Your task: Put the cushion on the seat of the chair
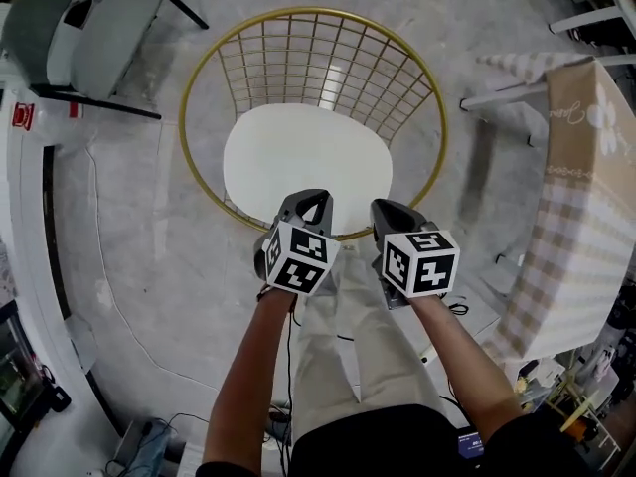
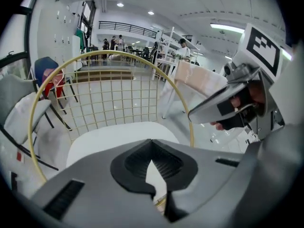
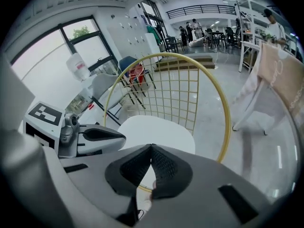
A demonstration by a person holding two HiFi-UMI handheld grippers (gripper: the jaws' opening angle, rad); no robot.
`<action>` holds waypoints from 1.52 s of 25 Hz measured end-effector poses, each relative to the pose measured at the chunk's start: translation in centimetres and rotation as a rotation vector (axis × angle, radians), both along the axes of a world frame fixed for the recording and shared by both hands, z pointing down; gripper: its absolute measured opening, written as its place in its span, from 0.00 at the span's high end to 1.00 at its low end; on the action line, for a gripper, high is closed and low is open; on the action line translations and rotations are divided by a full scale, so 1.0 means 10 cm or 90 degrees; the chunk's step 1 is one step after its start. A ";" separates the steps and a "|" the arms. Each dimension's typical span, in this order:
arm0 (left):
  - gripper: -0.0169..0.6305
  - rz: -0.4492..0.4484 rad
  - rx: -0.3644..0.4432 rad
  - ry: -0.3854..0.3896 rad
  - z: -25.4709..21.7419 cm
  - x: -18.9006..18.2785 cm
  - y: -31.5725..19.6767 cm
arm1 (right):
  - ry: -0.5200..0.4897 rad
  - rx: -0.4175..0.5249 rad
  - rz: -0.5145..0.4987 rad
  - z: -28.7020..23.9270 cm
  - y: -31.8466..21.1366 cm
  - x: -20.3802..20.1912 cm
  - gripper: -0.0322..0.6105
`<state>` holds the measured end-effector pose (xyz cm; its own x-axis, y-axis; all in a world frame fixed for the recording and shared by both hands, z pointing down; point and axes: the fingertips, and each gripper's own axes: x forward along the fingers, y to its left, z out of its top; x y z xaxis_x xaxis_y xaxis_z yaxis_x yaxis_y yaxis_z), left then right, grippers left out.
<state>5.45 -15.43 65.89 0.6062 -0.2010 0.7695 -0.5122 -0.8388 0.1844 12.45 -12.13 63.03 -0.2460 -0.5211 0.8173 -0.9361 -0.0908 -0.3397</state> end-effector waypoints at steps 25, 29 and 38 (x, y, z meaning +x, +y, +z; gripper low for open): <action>0.97 -0.149 0.084 0.122 -1.89 -0.81 0.30 | 0.034 0.167 -0.108 -1.77 0.08 -0.70 0.92; 0.97 -0.166 0.096 0.145 -2.17 -0.87 0.48 | 0.043 0.194 -0.112 -2.06 0.19 -0.77 0.92; 0.97 -0.178 0.142 0.185 -2.69 -0.96 0.61 | 0.056 0.254 -0.121 -2.54 0.28 -0.89 0.92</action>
